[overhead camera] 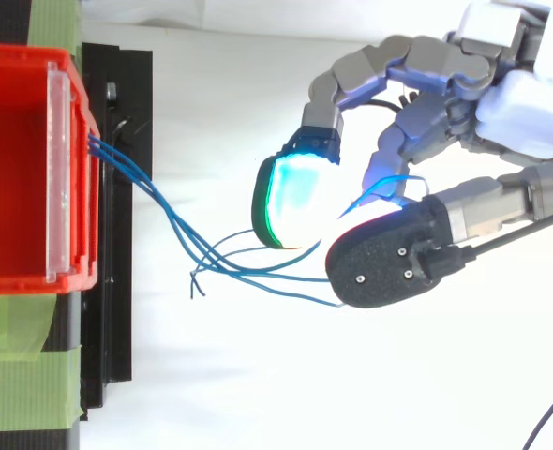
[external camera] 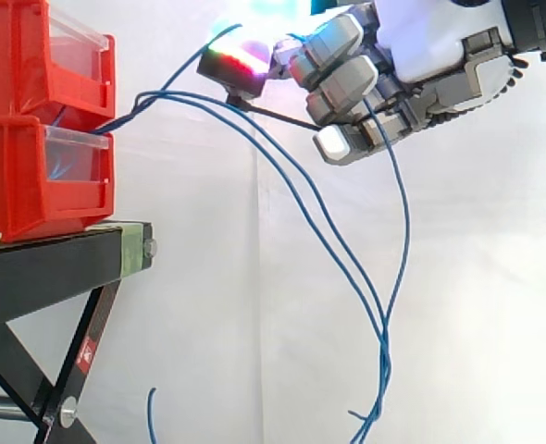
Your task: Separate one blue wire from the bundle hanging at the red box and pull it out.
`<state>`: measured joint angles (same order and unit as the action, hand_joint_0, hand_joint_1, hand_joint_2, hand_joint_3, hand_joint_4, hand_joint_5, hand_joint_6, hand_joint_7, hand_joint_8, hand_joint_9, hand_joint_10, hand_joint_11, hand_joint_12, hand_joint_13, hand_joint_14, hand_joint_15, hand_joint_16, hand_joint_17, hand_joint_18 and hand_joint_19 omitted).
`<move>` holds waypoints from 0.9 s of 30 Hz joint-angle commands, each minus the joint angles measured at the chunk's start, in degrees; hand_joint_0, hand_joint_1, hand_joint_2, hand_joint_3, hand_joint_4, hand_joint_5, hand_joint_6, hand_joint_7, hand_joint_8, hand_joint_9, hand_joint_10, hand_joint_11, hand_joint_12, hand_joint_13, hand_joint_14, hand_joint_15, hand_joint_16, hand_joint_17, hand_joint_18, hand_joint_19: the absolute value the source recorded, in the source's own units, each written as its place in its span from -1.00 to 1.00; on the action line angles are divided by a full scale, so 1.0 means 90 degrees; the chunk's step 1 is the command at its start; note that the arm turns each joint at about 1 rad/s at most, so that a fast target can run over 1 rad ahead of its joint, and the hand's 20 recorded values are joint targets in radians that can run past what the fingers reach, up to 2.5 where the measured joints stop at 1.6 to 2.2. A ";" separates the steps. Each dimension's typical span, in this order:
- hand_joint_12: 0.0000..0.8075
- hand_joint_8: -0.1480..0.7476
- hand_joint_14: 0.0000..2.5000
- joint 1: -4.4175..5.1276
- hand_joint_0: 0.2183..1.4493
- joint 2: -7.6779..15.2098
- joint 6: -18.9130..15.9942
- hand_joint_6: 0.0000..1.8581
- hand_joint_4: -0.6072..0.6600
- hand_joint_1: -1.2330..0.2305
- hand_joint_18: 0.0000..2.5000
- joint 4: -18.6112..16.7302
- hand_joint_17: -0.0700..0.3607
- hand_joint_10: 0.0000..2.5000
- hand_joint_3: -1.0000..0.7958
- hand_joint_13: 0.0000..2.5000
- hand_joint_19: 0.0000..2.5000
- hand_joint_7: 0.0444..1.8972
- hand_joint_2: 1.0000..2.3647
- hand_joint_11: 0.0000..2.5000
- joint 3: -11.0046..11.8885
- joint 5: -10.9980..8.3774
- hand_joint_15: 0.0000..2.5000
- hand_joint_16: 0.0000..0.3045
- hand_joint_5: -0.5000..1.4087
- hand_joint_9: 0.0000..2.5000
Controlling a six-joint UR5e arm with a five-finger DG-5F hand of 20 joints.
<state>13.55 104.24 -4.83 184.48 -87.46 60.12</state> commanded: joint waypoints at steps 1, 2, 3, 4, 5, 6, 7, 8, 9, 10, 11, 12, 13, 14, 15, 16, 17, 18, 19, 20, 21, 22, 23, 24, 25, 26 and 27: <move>-0.08 -0.04 -0.21 -0.0002 -0.49 0.0000 0.0010 -0.03 0.18 0.34 -0.37 0.0001 -0.16 -0.52 -0.41 -0.41 -0.34 0.10 -1.00 0.23 0.0001 0.0000 0.10 -0.68 -0.60 -0.19; -0.09 -0.02 -0.21 0.0008 -0.49 0.0000 0.0010 -0.03 0.18 0.34 -0.37 0.0001 -0.16 -0.52 -0.42 -0.41 -0.34 0.11 -1.00 0.22 0.0001 0.0000 0.09 -0.68 -0.59 -0.18; -0.08 -0.04 -0.21 -0.0002 -0.49 0.0000 0.0010 -0.03 0.18 0.34 -0.37 0.0001 -0.16 -0.53 -0.42 -0.41 -0.35 0.12 -1.00 0.23 0.0001 -0.0010 0.11 -0.67 -0.59 -0.18; -0.09 -0.03 -0.21 -0.0002 -0.49 0.0000 0.0010 -0.04 0.18 0.34 -0.37 0.0001 -0.16 -0.53 -0.42 -0.41 -0.34 0.12 -1.00 0.23 0.0001 -0.0010 0.10 -0.68 -0.59 -0.18; -0.08 -0.03 -0.21 -0.0002 -0.49 0.0000 0.0010 -0.04 0.17 0.34 -0.36 0.0001 -0.16 -0.53 -0.42 -0.41 -0.35 0.11 -1.00 0.24 0.0001 -0.0010 0.10 -0.68 -0.59 -0.18; -0.08 -0.04 -0.22 -0.0002 -0.49 0.0000 0.0010 -0.04 0.17 0.33 -0.36 0.0001 -0.16 -0.54 -0.42 -0.41 -0.34 0.11 -1.00 0.23 0.0001 -0.0010 0.10 -0.68 -0.59 -0.17; -0.07 -0.04 -0.22 -0.0002 -0.49 0.0000 0.0019 -0.04 0.17 0.33 -0.36 0.0001 -0.16 -0.54 -0.42 -0.40 -0.35 0.11 -1.00 0.22 0.0001 -0.0010 0.10 -0.68 -0.59 -0.17; -0.07 -0.04 -0.23 -0.0002 -0.49 0.0000 0.0029 -0.04 0.17 0.33 -0.36 0.0001 -0.16 -0.55 -0.42 -0.40 -0.35 0.11 -1.00 0.22 0.0001 -0.0020 0.09 -0.68 -0.59 -0.16; -0.08 -0.05 -0.23 -0.0002 -0.49 0.0000 0.0039 -0.04 0.16 0.32 -0.36 0.0001 -0.16 -0.55 -0.43 -0.40 -0.35 0.11 -1.00 0.23 0.0001 -0.0020 0.10 -0.68 -0.58 -0.16; -0.08 -0.04 -0.23 0.0008 -0.49 0.0000 0.0049 -0.04 0.16 0.32 -0.35 0.0001 -0.17 -0.55 -0.43 -0.39 -0.35 0.11 -1.00 0.23 0.0001 -0.0020 0.11 -0.68 -0.58 -0.16; -0.08 -0.04 -0.24 -0.0002 -0.49 0.0000 0.0078 -0.04 0.16 0.31 -0.35 0.0001 -0.17 -0.56 -0.44 -0.38 -0.35 0.12 -1.00 0.22 0.0001 -0.0010 0.11 -0.68 -0.58 -0.14; -0.08 -0.05 -0.24 0.0008 -0.49 0.0000 0.0088 -0.04 0.16 0.31 -0.34 0.0001 -0.17 -0.56 -0.44 -0.38 -0.36 0.13 -1.00 0.22 0.0001 -0.0010 0.10 -0.68 -0.58 -0.14; -0.08 -0.05 -0.25 -0.0002 -0.49 0.0010 0.0107 -0.04 0.16 0.30 -0.34 0.0001 -0.17 -0.56 -0.44 -0.37 -0.36 0.12 -1.00 0.23 0.0001 0.0000 0.11 -0.68 -0.58 -0.13; -0.07 -0.04 -0.25 -0.0002 -0.49 0.0000 0.0107 -0.05 0.16 0.30 -0.34 0.0001 -0.17 -0.57 -0.44 -0.36 -0.36 0.13 -1.00 0.22 0.0001 0.0000 0.11 -0.68 -0.58 -0.13; -0.09 -0.05 -0.26 -0.0002 -0.49 0.0000 0.0127 -0.05 0.15 0.29 -0.34 0.0001 -0.17 -0.58 -0.44 -0.36 -0.36 0.13 -1.00 0.22 0.0001 0.0000 0.11 -0.68 -0.57 -0.12; -0.08 -0.06 -0.26 0.0008 -0.49 0.0000 0.0137 -0.05 0.15 0.28 -0.33 0.0001 -0.18 -0.58 -0.44 -0.35 -0.36 0.14 -1.00 0.23 0.0001 0.0000 0.12 -0.69 -0.57 -0.11; -0.08 -0.06 -0.27 -0.0002 -0.49 0.0000 0.0146 -0.05 0.15 0.25 -0.33 0.0001 -0.18 -0.58 -0.44 -0.35 -0.36 0.13 -1.00 0.22 -0.0009 0.0000 0.12 -0.69 -0.57 -0.11; -0.08 -0.07 -0.27 -0.0002 -0.49 0.0000 0.0176 -0.05 0.16 0.23 -0.33 0.0030 -0.18 -0.58 -0.44 -0.35 -0.36 0.14 -1.00 0.23 0.0001 0.0000 0.11 -0.69 -0.57 -0.11; -0.10 -0.07 -0.27 -0.0002 -0.48 0.0000 0.0205 -0.05 0.15 0.21 -0.33 0.0050 -0.18 -0.58 -0.43 -0.35 -0.36 0.14 -1.00 0.22 0.0001 0.0000 0.12 -0.69 -0.57 -0.11; -0.11 -0.09 -0.29 -0.0002 -0.47 0.0000 0.0254 -0.05 0.15 0.18 -0.33 0.0098 -0.19 -0.59 -0.42 -0.34 -0.36 0.14 -1.00 0.23 0.0001 0.0000 0.13 -0.69 -0.57 -0.11; -0.10 -0.09 -0.30 -0.0002 -0.46 0.0000 0.0273 -0.05 0.15 0.16 -0.33 0.0118 -0.19 -0.59 -0.40 -0.34 -0.36 0.15 -0.99 0.22 -0.0009 0.0000 0.14 -0.70 -0.57 -0.11; -0.10 -0.09 -0.31 -0.0002 -0.44 0.0000 0.0371 -0.05 0.14 0.14 -0.33 0.0157 -0.20 -0.59 -0.39 -0.34 -0.36 0.14 -0.99 0.22 0.0001 0.0000 0.15 -0.70 -0.57 -0.11; -0.11 -0.09 -0.31 0.0008 -0.44 0.0000 0.0439 -0.05 0.14 0.12 -0.33 0.0186 -0.20 -0.60 -0.38 -0.34 -0.35 0.15 -0.99 0.23 -0.0009 0.0000 0.15 -0.70 -0.57 -0.11; -0.11 -0.09 -0.32 -0.0002 -0.43 0.0000 0.0459 -0.05 0.14 0.10 -0.33 0.0196 -0.21 -0.60 -0.36 -0.34 -0.35 0.15 -0.99 0.23 0.0001 0.0009 0.15 -0.71 -0.57 -0.11; -0.14 -0.09 -0.33 0.0008 -0.42 0.0000 0.0459 -0.05 0.14 0.08 -0.33 0.0206 -0.21 -0.60 -0.36 -0.34 -0.35 0.14 -0.99 0.23 0.0001 0.0009 0.15 -0.71 -0.57 -0.11; -0.13 -0.09 -0.33 0.0008 -0.40 0.0000 0.0459 -0.05 0.14 0.06 -0.33 0.0245 -0.21 -0.60 -0.34 -0.34 -0.35 0.15 -0.99 0.22 -0.0009 0.0029 0.16 -0.71 -0.57 -0.11; -0.12 -0.09 -0.33 0.0008 -0.40 0.0000 0.0449 -0.05 0.13 0.06 -0.33 0.0264 -0.21 -0.59 -0.34 -0.33 -0.35 0.14 -0.99 0.23 0.0001 0.0058 0.16 -0.71 -0.57 -0.11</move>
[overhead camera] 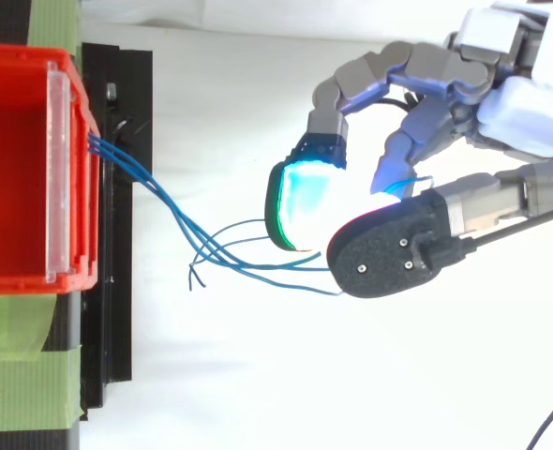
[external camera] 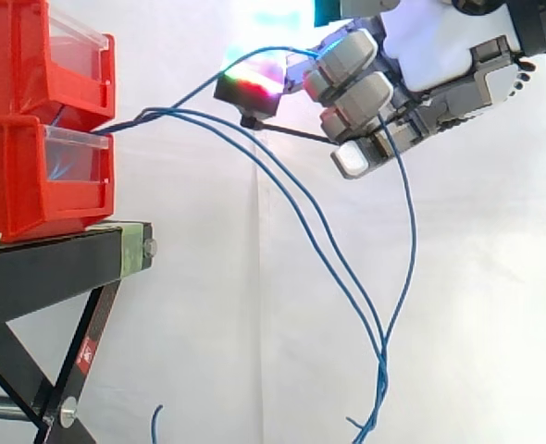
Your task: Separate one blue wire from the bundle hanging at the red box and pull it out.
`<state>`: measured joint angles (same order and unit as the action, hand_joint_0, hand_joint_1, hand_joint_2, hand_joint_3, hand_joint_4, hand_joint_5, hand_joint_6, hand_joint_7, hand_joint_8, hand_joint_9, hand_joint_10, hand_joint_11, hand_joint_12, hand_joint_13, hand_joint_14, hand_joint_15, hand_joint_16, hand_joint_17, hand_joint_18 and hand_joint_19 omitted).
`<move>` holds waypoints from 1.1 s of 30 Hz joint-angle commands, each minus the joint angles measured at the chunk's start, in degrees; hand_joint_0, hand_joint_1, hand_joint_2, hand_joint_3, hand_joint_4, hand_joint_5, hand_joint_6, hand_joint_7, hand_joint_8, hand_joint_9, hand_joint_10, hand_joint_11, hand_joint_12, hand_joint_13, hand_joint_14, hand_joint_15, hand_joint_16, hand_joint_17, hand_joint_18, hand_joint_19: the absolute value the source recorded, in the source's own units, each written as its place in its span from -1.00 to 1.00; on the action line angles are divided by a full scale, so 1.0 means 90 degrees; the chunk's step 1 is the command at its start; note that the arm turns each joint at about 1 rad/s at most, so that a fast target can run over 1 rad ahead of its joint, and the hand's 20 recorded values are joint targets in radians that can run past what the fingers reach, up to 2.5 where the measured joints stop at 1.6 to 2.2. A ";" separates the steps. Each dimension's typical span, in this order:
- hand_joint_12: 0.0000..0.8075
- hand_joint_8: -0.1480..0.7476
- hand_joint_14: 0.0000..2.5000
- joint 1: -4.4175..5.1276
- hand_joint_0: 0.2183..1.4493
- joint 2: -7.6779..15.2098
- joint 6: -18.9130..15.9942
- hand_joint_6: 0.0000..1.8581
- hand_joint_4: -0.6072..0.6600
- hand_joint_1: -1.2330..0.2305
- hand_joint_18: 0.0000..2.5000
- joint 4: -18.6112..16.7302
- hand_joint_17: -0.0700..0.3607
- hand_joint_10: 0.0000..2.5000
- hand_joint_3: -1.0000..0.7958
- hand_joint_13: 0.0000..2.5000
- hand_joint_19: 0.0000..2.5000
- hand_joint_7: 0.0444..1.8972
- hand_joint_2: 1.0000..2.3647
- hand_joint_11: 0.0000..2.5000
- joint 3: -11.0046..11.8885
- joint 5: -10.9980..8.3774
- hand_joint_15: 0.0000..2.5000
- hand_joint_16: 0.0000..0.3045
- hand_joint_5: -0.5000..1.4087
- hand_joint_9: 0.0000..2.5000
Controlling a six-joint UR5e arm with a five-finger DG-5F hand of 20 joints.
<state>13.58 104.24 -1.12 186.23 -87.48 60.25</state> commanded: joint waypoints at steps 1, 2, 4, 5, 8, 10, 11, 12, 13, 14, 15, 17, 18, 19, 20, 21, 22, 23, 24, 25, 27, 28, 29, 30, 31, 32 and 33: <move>-0.12 -0.10 -0.33 0.0005 -0.40 0.0000 0.0037 -0.05 0.12 0.06 -0.33 0.0070 -0.21 -0.59 -0.34 -0.33 -0.35 0.15 -0.99 0.23 0.0003 0.0044 0.16 -0.71 -0.57 -0.11; -0.13 -0.11 -0.34 0.0005 -0.40 0.0000 0.0017 -0.05 0.12 0.05 -0.33 0.0070 -0.21 -0.59 -0.34 -0.33 -0.35 0.15 -0.99 0.21 0.0003 0.0093 0.16 -0.71 -0.57 -0.11; -0.13 -0.11 -0.33 0.0014 -0.40 0.0000 -0.0012 -0.05 0.13 0.05 -0.33 0.0099 -0.22 -0.58 -0.33 -0.33 -0.35 0.15 -0.99 0.22 -0.0006 0.0191 0.16 -0.71 -0.57 -0.11; -0.13 -0.09 -0.34 0.0014 -0.40 0.0000 -0.0041 -0.05 0.12 0.05 -0.33 0.0129 -0.22 -0.58 -0.33 -0.33 -0.35 0.15 -0.99 0.22 -0.0006 0.0230 0.16 -0.71 -0.57 -0.11; -0.13 -0.10 -0.33 0.0014 -0.40 0.0000 -0.0168 -0.05 0.12 0.05 -0.33 0.0226 -0.22 -0.58 -0.34 -0.33 -0.35 0.15 -0.99 0.22 -0.0006 0.0396 0.16 -0.71 -0.57 -0.11; -0.13 -0.11 -0.33 0.0014 -0.41 0.0000 -0.0530 -0.05 0.12 0.06 -0.32 0.0246 -0.22 -0.57 -0.35 -0.33 -0.35 0.14 -0.99 0.21 0.0003 0.0572 0.16 -0.71 -0.57 -0.11; -0.12 -0.11 -0.33 0.0014 -0.41 0.0000 -0.0745 -0.05 0.12 0.06 -0.32 0.0246 -0.22 -0.57 -0.35 -0.33 -0.35 0.14 -0.99 0.21 -0.0006 0.0630 0.15 -0.71 -0.57 -0.11; -0.12 -0.09 -0.33 0.0014 -0.41 0.0000 -0.0891 -0.05 0.12 0.06 -0.32 0.0256 -0.22 -0.57 -0.36 -0.33 -0.35 0.14 -0.99 0.21 0.0003 0.0660 0.16 -0.71 -0.57 -0.11; -0.12 -0.11 -0.33 0.0024 -0.41 0.0000 -0.1067 -0.05 0.12 0.06 -0.32 0.0275 -0.22 -0.57 -0.35 -0.33 -0.35 0.14 -0.99 0.21 -0.0006 0.0708 0.16 -0.71 -0.57 -0.11; -0.12 -0.10 -0.33 0.0024 -0.41 0.0000 -0.1145 -0.05 0.12 0.06 -0.32 0.0285 -0.22 -0.57 -0.35 -0.33 -0.35 0.15 -0.99 0.21 -0.0006 0.0728 0.16 -0.71 -0.57 -0.11; -0.12 -0.10 -0.33 0.0024 -0.41 0.0000 -0.1213 -0.05 0.12 0.06 -0.32 0.0304 -0.22 -0.57 -0.35 -0.33 -0.35 0.15 -0.99 0.20 -0.0006 0.0747 0.15 -0.71 -0.57 -0.11; -0.12 -0.11 -0.33 0.0044 -0.41 0.0000 -0.1487 -0.05 0.12 0.06 -0.32 0.0373 -0.22 -0.57 -0.35 -0.33 -0.35 0.15 -0.99 0.20 -0.0006 0.0855 0.15 -0.71 -0.57 -0.11; -0.12 -0.09 -0.33 0.0044 -0.41 0.0000 -0.1584 -0.05 0.12 0.06 -0.32 0.0383 -0.22 -0.57 -0.35 -0.33 -0.35 0.15 -0.99 0.20 -0.0006 0.0894 0.15 -0.71 -0.57 -0.11; -0.12 -0.11 -0.33 0.0044 -0.41 0.0009 -0.1692 -0.05 0.12 0.06 -0.32 0.0412 -0.22 -0.57 -0.35 -0.33 -0.35 0.15 -0.99 0.20 -0.0006 0.0943 0.15 -0.71 -0.57 -0.11; -0.13 -0.11 -0.33 0.0044 -0.41 0.0000 -0.1741 -0.05 0.13 0.06 -0.32 0.0431 -0.22 -0.57 -0.35 -0.33 -0.35 0.15 -0.99 0.21 -0.0006 0.0962 0.15 -0.71 -0.57 -0.11; -0.12 -0.09 -0.33 0.0053 -0.41 0.0000 -0.1780 -0.05 0.12 0.06 -0.32 0.0451 -0.22 -0.57 -0.35 -0.33 -0.35 0.15 -0.99 0.21 -0.0006 0.0992 0.15 -0.71 -0.57 -0.11; -0.12 -0.09 -0.33 0.0044 -0.41 0.0000 -0.1858 -0.05 0.12 0.06 -0.32 0.0490 -0.22 -0.57 -0.35 -0.33 -0.35 0.15 -0.99 0.21 -0.0006 0.1021 0.16 -0.71 -0.57 -0.11; -0.13 -0.10 -0.33 0.0044 -0.41 0.0000 -0.1907 -0.05 0.12 0.06 -0.32 0.0509 -0.22 -0.57 -0.35 -0.33 -0.35 0.15 -0.99 0.21 -0.0006 0.1040 0.15 -0.71 -0.57 -0.11; -0.14 -0.10 -0.34 0.0053 -0.41 0.0000 -0.1975 -0.05 0.12 0.06 -0.32 0.0519 -0.22 -0.57 -0.35 -0.33 -0.35 0.15 -0.99 0.20 -0.0006 0.1070 0.15 -0.71 -0.57 -0.11; -0.14 -0.09 -0.34 0.0044 -0.41 0.0000 -0.2063 -0.05 0.12 0.06 -0.32 0.0529 -0.22 -0.57 -0.35 -0.33 -0.35 0.15 -0.99 0.21 -0.0006 0.1109 0.15 -0.72 -0.57 -0.11; -0.12 -0.09 -0.33 0.0053 -0.41 0.0009 -0.2102 -0.05 0.12 0.06 -0.32 0.0529 -0.22 -0.57 -0.36 -0.33 -0.35 0.16 -0.99 0.21 -0.0006 0.1119 0.15 -0.71 -0.57 -0.11; -0.11 -0.09 -0.32 0.0044 -0.43 0.0009 -0.2209 -0.05 0.12 0.06 -0.32 0.0529 -0.22 -0.56 -0.37 -0.33 -0.35 0.15 -0.99 0.21 -0.0006 0.1148 0.14 -0.71 -0.57 -0.12; -0.10 -0.08 -0.31 0.0053 -0.45 0.0000 -0.2239 -0.05 0.13 0.07 -0.32 0.0529 -0.21 -0.55 -0.40 -0.33 -0.35 0.15 -0.99 0.19 -0.0006 0.1148 0.14 -0.71 -0.57 -0.11; -0.10 -0.08 -0.31 0.0044 -0.45 0.0009 -0.2385 -0.05 0.13 0.07 -0.32 0.0529 -0.21 -0.55 -0.40 -0.33 -0.35 0.15 -0.99 0.19 -0.0006 0.1167 0.14 -0.71 -0.57 -0.11; -0.09 -0.06 -0.29 0.0044 -0.48 0.0009 -0.2424 -0.05 0.13 0.08 -0.31 0.0529 -0.20 -0.53 -0.42 -0.33 -0.35 0.15 -1.00 0.19 -0.0006 0.1177 0.14 -0.70 -0.57 -0.12; -0.08 -0.05 -0.27 0.0053 -0.50 0.0000 -0.2600 -0.05 0.14 0.11 -0.30 0.0529 -0.19 -0.52 -0.44 -0.34 -0.36 0.14 -1.00 0.18 -0.0006 0.1187 0.12 -0.69 -0.57 -0.12; -0.07 -0.03 -0.25 0.0044 -0.51 0.0009 -0.2747 -0.05 0.14 0.13 -0.30 0.0529 -0.18 -0.50 -0.44 -0.34 -0.35 0.13 -1.00 0.17 -0.0016 0.1197 0.10 -0.69 -0.57 -0.12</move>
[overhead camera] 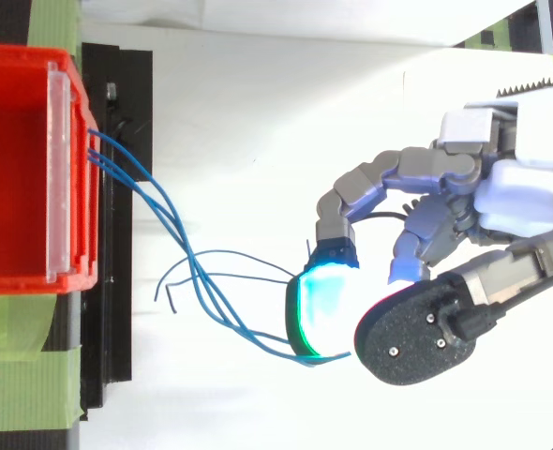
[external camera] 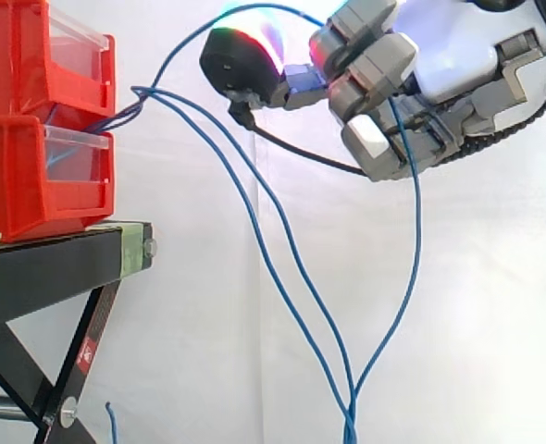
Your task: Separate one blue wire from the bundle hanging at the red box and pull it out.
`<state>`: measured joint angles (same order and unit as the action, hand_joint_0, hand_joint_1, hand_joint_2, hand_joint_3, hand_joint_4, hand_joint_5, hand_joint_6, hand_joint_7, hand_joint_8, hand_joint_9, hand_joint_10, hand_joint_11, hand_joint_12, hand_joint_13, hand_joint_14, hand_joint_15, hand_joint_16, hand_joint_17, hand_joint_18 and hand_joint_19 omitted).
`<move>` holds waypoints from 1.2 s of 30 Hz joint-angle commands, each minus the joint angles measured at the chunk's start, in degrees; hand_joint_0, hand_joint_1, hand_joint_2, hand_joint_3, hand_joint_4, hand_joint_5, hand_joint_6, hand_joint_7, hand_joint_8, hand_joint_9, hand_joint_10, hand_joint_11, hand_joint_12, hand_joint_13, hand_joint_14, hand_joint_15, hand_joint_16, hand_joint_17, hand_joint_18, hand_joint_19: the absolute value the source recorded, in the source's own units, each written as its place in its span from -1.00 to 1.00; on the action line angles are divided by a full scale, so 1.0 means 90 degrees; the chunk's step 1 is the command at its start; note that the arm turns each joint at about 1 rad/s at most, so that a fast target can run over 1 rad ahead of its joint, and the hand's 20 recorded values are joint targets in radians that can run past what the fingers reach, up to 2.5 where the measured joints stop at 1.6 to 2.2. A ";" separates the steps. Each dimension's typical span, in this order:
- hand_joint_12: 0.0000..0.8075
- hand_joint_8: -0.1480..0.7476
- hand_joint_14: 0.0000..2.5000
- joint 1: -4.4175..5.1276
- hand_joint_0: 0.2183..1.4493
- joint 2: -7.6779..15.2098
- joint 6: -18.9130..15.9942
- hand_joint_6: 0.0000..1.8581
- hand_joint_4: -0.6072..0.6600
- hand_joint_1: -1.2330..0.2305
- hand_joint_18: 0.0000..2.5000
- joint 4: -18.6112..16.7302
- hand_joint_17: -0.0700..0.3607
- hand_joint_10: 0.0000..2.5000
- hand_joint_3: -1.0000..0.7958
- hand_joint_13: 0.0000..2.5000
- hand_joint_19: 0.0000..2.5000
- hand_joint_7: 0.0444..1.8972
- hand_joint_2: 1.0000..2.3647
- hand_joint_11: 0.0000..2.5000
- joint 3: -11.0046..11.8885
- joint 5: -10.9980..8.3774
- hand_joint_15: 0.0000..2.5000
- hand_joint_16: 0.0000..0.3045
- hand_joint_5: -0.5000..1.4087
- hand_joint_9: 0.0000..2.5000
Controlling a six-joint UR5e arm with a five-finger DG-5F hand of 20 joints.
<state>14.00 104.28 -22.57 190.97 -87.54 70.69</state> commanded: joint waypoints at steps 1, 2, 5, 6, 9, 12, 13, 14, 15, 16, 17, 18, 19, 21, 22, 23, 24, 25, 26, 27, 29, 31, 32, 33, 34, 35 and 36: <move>-0.06 -0.02 -0.24 -0.0003 -0.53 0.0005 -0.0432 -0.05 0.15 0.15 -0.30 0.0002 -0.18 -0.50 -0.44 -0.34 -0.36 0.13 -1.00 0.17 -0.0019 0.0036 0.09 -0.69 -0.57 -0.12; -0.04 -0.01 -0.22 0.0007 -0.54 0.0005 -0.0510 -0.05 0.15 0.17 -0.30 -0.0008 -0.17 -0.49 -0.44 -0.34 -0.36 0.12 -1.00 0.17 -0.0048 0.0036 0.08 -0.68 -0.57 -0.12; 0.02 0.05 -0.14 0.0007 -0.60 -0.0005 -0.0871 -0.06 0.15 0.24 -0.28 -0.0027 -0.13 -0.44 -0.44 -0.35 -0.37 0.11 -1.00 0.13 -0.0166 0.0046 0.02 -0.66 -0.57 -0.13; 0.03 0.06 -0.12 0.0007 -0.62 -0.0005 -0.0930 -0.06 0.16 0.25 -0.27 -0.0037 -0.12 -0.42 -0.44 -0.35 -0.37 0.11 -1.00 0.11 -0.0195 0.0056 0.00 -0.65 -0.57 -0.13; 0.10 0.11 -0.04 0.0036 -0.67 -0.0005 -0.1213 -0.06 0.16 0.27 -0.25 -0.0076 -0.08 -0.36 -0.44 -0.35 -0.38 0.11 -1.00 0.07 -0.0214 0.0056 -0.07 -0.63 -0.56 -0.13; 0.21 0.20 0.06 0.0056 -0.75 -0.0005 -0.1282 -0.06 0.17 0.25 -0.21 -0.0076 -0.02 -0.28 -0.44 -0.35 -0.40 0.09 -1.00 0.02 -0.0224 0.0056 -0.13 -0.59 -0.56 -0.13; 0.23 0.21 0.08 0.0056 -0.78 -0.0005 -0.1311 -0.06 0.17 0.21 -0.20 -0.0076 0.00 -0.26 -0.44 -0.35 -0.40 0.07 -1.00 0.01 -0.0214 0.0056 -0.15 -0.58 -0.56 -0.14; 0.28 0.25 0.11 0.0056 -0.81 -0.0005 -0.1311 -0.06 0.16 0.18 -0.19 -0.0076 0.02 -0.23 -0.44 -0.35 -0.41 0.06 -1.00 0.00 -0.0214 0.0056 -0.18 -0.56 -0.56 -0.14; 0.30 0.27 0.13 0.0056 -0.84 -0.0005 -0.1340 -0.06 0.16 0.14 -0.18 -0.0076 0.04 -0.21 -0.44 -0.35 -0.41 0.05 -1.00 0.00 -0.0214 0.0056 -0.18 -0.55 -0.57 -0.14; 0.33 0.27 0.14 0.0065 -0.86 0.0005 -0.1506 -0.06 0.17 0.10 -0.18 -0.0076 0.05 -0.20 -0.44 -0.36 -0.42 0.03 -1.00 0.00 -0.0214 0.0056 -0.19 -0.54 -0.57 -0.15; 0.35 0.29 0.16 0.0065 -0.90 0.0005 -0.1555 -0.05 0.19 0.04 -0.18 -0.0066 0.07 -0.15 -0.44 -0.37 -0.42 0.01 -1.00 -0.03 -0.0214 0.0056 -0.21 -0.53 -0.58 -0.17; 0.35 0.29 0.16 0.0075 -0.90 0.0005 -0.1584 -0.05 0.19 0.04 -0.18 -0.0066 0.07 -0.15 -0.44 -0.37 -0.42 0.01 -1.00 -0.03 -0.0214 0.0056 -0.21 -0.53 -0.58 -0.17; 0.36 0.32 0.17 0.0075 -0.91 0.0005 -0.1643 -0.05 0.21 -0.01 -0.18 -0.0066 0.09 -0.12 -0.44 -0.37 -0.43 -0.01 -1.00 -0.04 -0.0224 0.0056 -0.19 -0.52 -0.59 -0.18; 0.37 0.33 0.18 0.0085 -0.93 -0.0005 -0.1692 -0.04 0.22 -0.07 -0.18 -0.0066 0.10 -0.07 -0.44 -0.38 -0.43 -0.05 -1.00 -0.03 -0.0214 0.0056 -0.21 -0.51 -0.60 -0.21; 0.38 0.33 0.19 0.0085 -0.95 -0.0005 -0.1701 -0.04 0.24 -0.10 -0.17 -0.0066 0.11 -0.05 -0.44 -0.39 -0.43 -0.06 -1.00 -0.04 -0.0224 0.0056 -0.20 -0.51 -0.60 -0.22; 0.39 0.36 0.20 0.0085 -0.96 -0.0005 -0.1721 -0.04 0.26 -0.14 -0.17 -0.0066 0.12 -0.02 -0.44 -0.40 -0.44 -0.08 -1.00 -0.04 -0.0214 0.0056 -0.20 -0.50 -0.61 -0.24; 0.40 0.35 0.21 0.0085 -0.97 -0.0005 -0.1731 -0.03 0.28 -0.17 -0.17 -0.0066 0.12 -0.01 -0.44 -0.40 -0.45 -0.10 -1.00 -0.05 -0.0214 0.0056 -0.21 -0.50 -0.61 -0.24; 0.40 0.35 0.21 0.0095 -0.97 -0.0005 -0.1780 -0.03 0.28 -0.19 -0.17 -0.0066 0.13 0.02 -0.44 -0.41 -0.46 -0.11 -1.00 -0.06 -0.0214 0.0056 -0.21 -0.50 -0.62 -0.26; 0.40 0.36 0.22 0.0095 -0.98 -0.0005 -0.1780 -0.03 0.30 -0.24 -0.18 -0.0066 0.13 0.06 -0.44 -0.42 -0.46 -0.12 -1.00 -0.07 -0.0214 0.0056 -0.21 -0.50 -0.62 -0.28; 0.40 0.36 0.23 0.0095 -0.98 -0.0005 -0.1799 -0.03 0.31 -0.25 -0.18 -0.0066 0.13 0.09 -0.44 -0.42 -0.46 -0.14 -1.00 -0.07 -0.0214 0.0056 -0.21 -0.50 -0.63 -0.29; 0.39 0.36 0.22 0.0104 -0.97 -0.0005 -0.1809 -0.02 0.33 -0.35 -0.18 -0.0066 0.13 0.13 -0.44 -0.44 -0.47 -0.16 -1.00 -0.08 -0.0214 0.0056 -0.20 -0.50 -0.63 -0.31; 0.40 0.35 0.22 0.0104 -0.97 -0.0005 -0.1819 -0.02 0.34 -0.40 -0.19 -0.0066 0.13 0.16 -0.44 -0.44 -0.46 -0.18 -1.00 -0.09 -0.0214 0.0056 -0.19 -0.50 -0.64 -0.33; 0.40 0.35 0.22 0.0104 -0.96 -0.0005 -0.1819 -0.01 0.35 -0.45 -0.19 -0.0066 0.12 0.19 -0.44 -0.44 -0.48 -0.18 -1.00 -0.10 -0.0214 0.0056 -0.19 -0.50 -0.64 -0.34; 0.39 0.34 0.22 0.0104 -0.96 -0.0005 -0.1819 -0.01 0.36 -0.46 -0.19 -0.0066 0.12 0.20 -0.44 -0.44 -0.48 -0.19 -1.00 -0.09 -0.0214 0.0056 -0.19 -0.50 -0.64 -0.34; 0.39 0.33 0.21 0.0114 -0.95 -0.0005 -0.1819 -0.01 0.36 -0.49 -0.19 -0.0066 0.12 0.20 -0.44 -0.44 -0.49 -0.19 -1.00 -0.11 -0.0214 0.0056 -0.18 -0.50 -0.65 -0.35; 0.39 0.33 0.20 0.0114 -0.95 -0.0005 -0.1819 -0.01 0.36 -0.51 -0.19 -0.0066 0.11 0.20 -0.44 -0.44 -0.48 -0.20 -1.00 -0.11 -0.0214 0.0056 -0.18 -0.50 -0.65 -0.35; 0.39 0.34 0.20 0.0114 -0.94 -0.0005 -0.1819 0.00 0.36 -0.53 -0.19 -0.0066 0.11 0.21 -0.44 -0.44 -0.48 -0.20 -1.00 -0.11 -0.0214 0.0056 -0.18 -0.51 -0.65 -0.35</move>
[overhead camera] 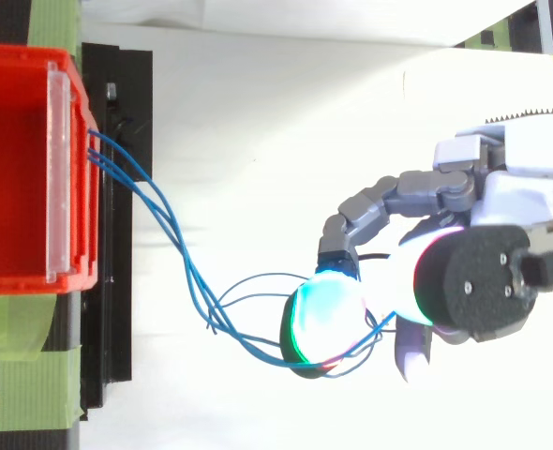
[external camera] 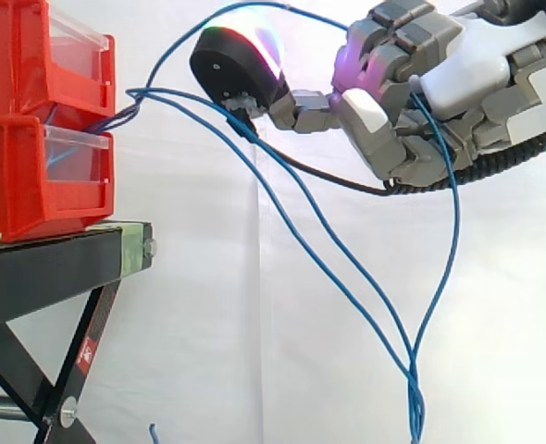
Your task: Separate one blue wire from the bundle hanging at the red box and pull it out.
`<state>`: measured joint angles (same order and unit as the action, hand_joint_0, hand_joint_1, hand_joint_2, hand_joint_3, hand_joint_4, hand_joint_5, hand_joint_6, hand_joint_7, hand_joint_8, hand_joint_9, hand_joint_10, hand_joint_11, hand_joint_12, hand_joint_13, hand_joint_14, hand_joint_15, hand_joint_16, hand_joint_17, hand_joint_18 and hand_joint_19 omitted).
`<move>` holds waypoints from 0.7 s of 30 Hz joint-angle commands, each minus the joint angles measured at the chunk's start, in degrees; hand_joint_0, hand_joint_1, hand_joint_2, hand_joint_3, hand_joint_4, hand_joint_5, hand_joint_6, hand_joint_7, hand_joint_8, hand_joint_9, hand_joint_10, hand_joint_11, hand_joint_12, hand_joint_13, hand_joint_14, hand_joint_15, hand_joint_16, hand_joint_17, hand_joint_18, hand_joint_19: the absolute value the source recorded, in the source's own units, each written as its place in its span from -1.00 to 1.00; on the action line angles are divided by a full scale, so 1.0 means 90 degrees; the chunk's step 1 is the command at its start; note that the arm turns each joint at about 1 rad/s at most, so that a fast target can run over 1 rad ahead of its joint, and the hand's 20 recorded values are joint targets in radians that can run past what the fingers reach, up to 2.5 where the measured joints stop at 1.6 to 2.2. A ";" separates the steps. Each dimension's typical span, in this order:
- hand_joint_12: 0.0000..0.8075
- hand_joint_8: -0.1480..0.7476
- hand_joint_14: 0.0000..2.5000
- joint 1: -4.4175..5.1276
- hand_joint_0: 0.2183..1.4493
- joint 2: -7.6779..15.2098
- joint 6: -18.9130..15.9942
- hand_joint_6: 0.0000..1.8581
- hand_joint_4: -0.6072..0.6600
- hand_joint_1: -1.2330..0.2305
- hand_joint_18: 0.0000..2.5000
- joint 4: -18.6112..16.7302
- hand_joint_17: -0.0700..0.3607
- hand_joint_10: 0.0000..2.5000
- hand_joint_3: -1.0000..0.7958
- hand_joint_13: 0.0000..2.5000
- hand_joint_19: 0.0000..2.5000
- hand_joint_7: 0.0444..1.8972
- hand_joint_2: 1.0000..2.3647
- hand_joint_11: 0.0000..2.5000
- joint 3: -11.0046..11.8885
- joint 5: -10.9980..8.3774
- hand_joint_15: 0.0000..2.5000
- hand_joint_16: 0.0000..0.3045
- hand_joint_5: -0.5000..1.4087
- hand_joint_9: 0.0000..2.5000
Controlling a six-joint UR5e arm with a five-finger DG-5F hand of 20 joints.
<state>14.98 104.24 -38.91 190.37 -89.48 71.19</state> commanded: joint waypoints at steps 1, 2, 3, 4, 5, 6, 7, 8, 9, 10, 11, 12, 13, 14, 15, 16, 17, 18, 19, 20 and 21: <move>0.38 0.31 0.18 0.0005 -0.93 0.0000 -0.0003 0.00 0.37 -0.56 -0.20 -0.0010 0.10 0.20 -0.44 -0.44 -0.49 -0.20 -1.00 -0.09 0.0001 0.0000 -0.16 -0.51 -0.66 -0.36; 0.36 0.30 0.17 0.0015 -0.92 0.0000 -0.0013 0.01 0.37 -0.58 -0.20 -0.0010 0.10 0.22 -0.44 -0.44 -0.49 -0.21 -1.00 -0.10 0.0001 0.0000 -0.16 -0.51 -0.66 -0.36; 0.34 0.29 0.14 0.0015 -0.90 0.0000 -0.0013 0.01 0.36 -0.60 -0.20 -0.0010 0.09 0.19 -0.44 -0.44 -0.48 -0.20 -1.00 -0.07 0.0001 0.0000 -0.13 -0.52 -0.66 -0.36; 0.30 0.27 0.10 0.0015 -0.87 0.0010 -0.0013 0.01 0.36 -0.63 -0.22 -0.0010 0.07 0.16 -0.44 -0.44 -0.48 -0.20 -1.00 -0.05 0.0001 0.0000 -0.11 -0.53 -0.67 -0.37; 0.24 0.21 0.01 0.0015 -0.81 0.0000 -0.0013 0.01 0.35 -0.67 -0.24 -0.0010 0.04 0.11 -0.44 -0.44 -0.47 -0.19 -1.00 0.02 0.0001 0.0000 -0.04 -0.55 -0.68 -0.38; 0.20 0.19 -0.02 0.0015 -0.79 0.0000 -0.0013 0.01 0.34 -0.68 -0.25 -0.0010 0.03 0.09 -0.44 -0.44 -0.47 -0.17 -1.00 0.02 0.0001 0.0000 -0.02 -0.56 -0.68 -0.39; 0.15 0.16 -0.08 0.0015 -0.75 0.0010 -0.0013 0.01 0.32 -0.69 -0.26 -0.0010 0.00 0.04 -0.44 -0.45 -0.47 -0.17 -1.00 0.05 0.0001 0.0000 0.03 -0.57 -0.68 -0.39; 0.11 0.11 -0.16 0.0015 -0.70 0.0000 -0.0013 0.01 0.30 -0.70 -0.28 -0.0010 -0.03 -0.02 -0.44 -0.45 -0.46 -0.15 -1.00 0.09 -0.0009 0.0000 0.09 -0.59 -0.69 -0.39; 0.07 0.09 -0.22 0.0015 -0.66 0.0000 -0.0013 0.01 0.29 -0.70 -0.29 -0.0010 -0.04 -0.07 -0.44 -0.44 -0.45 -0.13 -1.00 0.14 0.0001 0.0000 0.12 -0.60 -0.69 -0.39; 0.02 0.04 -0.30 0.0015 -0.59 0.0000 -0.0023 0.01 0.26 -0.71 -0.31 -0.0010 -0.07 -0.14 -0.44 -0.44 -0.44 -0.11 -1.00 0.20 -0.0009 0.0000 0.18 -0.62 -0.69 -0.40; -0.03 0.02 -0.36 0.0015 -0.54 0.0000 -0.0042 0.01 0.25 -0.71 -0.33 -0.0010 -0.09 -0.19 -0.44 -0.44 -0.44 -0.10 -1.00 0.23 -0.0009 0.0000 0.22 -0.64 -0.69 -0.40; -0.04 0.00 -0.38 0.0015 -0.51 0.0000 -0.0042 0.01 0.24 -0.71 -0.33 -0.0010 -0.10 -0.21 -0.44 -0.44 -0.44 -0.08 -1.00 0.25 0.0001 0.0000 0.23 -0.64 -0.70 -0.40; -0.08 -0.02 -0.43 0.0015 -0.44 0.0000 -0.0052 0.01 0.23 -0.69 -0.35 -0.0010 -0.12 -0.26 -0.44 -0.44 -0.44 -0.08 -1.00 0.29 0.0001 0.0000 0.27 -0.65 -0.70 -0.41; -0.08 -0.03 -0.43 0.0015 -0.44 0.0000 -0.0072 0.01 0.23 -0.71 -0.35 -0.0010 -0.12 -0.26 -0.44 -0.44 -0.44 -0.08 -1.00 0.29 0.0001 0.0000 0.27 -0.65 -0.70 -0.41; -0.10 -0.04 -0.44 0.0015 -0.41 0.0010 -0.0091 0.01 0.23 -0.71 -0.35 -0.0010 -0.13 -0.26 -0.44 -0.44 -0.44 -0.08 -1.00 0.29 0.0001 0.0000 0.28 -0.66 -0.70 -0.42; -0.09 -0.04 -0.44 0.0015 -0.39 0.0010 -0.0111 0.01 0.23 -0.72 -0.35 -0.0010 -0.13 -0.27 -0.44 -0.45 -0.44 -0.07 -1.00 0.29 0.0001 0.0000 0.29 -0.66 -0.71 -0.42; -0.10 -0.04 -0.44 0.0015 -0.39 0.0000 -0.0121 0.01 0.23 -0.72 -0.35 -0.0010 -0.13 -0.27 -0.44 -0.45 -0.44 -0.07 -1.00 0.29 0.0001 0.0000 0.28 -0.66 -0.71 -0.42; -0.10 -0.04 -0.44 0.0015 -0.38 0.0000 -0.0140 0.01 0.22 -0.72 -0.35 -0.0010 -0.13 -0.27 -0.44 -0.45 -0.44 -0.08 -1.00 0.29 0.0001 0.0000 0.29 -0.66 -0.71 -0.42; -0.10 -0.04 -0.44 0.0015 -0.38 0.0000 -0.0150 0.01 0.22 -0.73 -0.35 -0.0010 -0.13 -0.27 -0.44 -0.46 -0.44 -0.07 -1.00 0.29 0.0001 0.0000 0.29 -0.66 -0.71 -0.42; -0.11 -0.04 -0.45 0.0015 -0.38 0.0000 -0.0150 0.01 0.22 -0.74 -0.35 -0.0010 -0.13 -0.27 -0.44 -0.46 -0.43 -0.08 -1.00 0.28 0.0001 0.0000 0.30 -0.66 -0.71 -0.43; -0.10 -0.04 -0.45 0.0015 -0.37 0.0000 -0.0160 0.01 0.22 -0.74 -0.35 -0.0010 -0.13 -0.27 -0.44 -0.46 -0.44 -0.08 -1.00 0.29 0.0001 0.0000 0.29 -0.66 -0.71 -0.43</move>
<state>15.12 104.25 -40.10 190.28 -89.48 71.19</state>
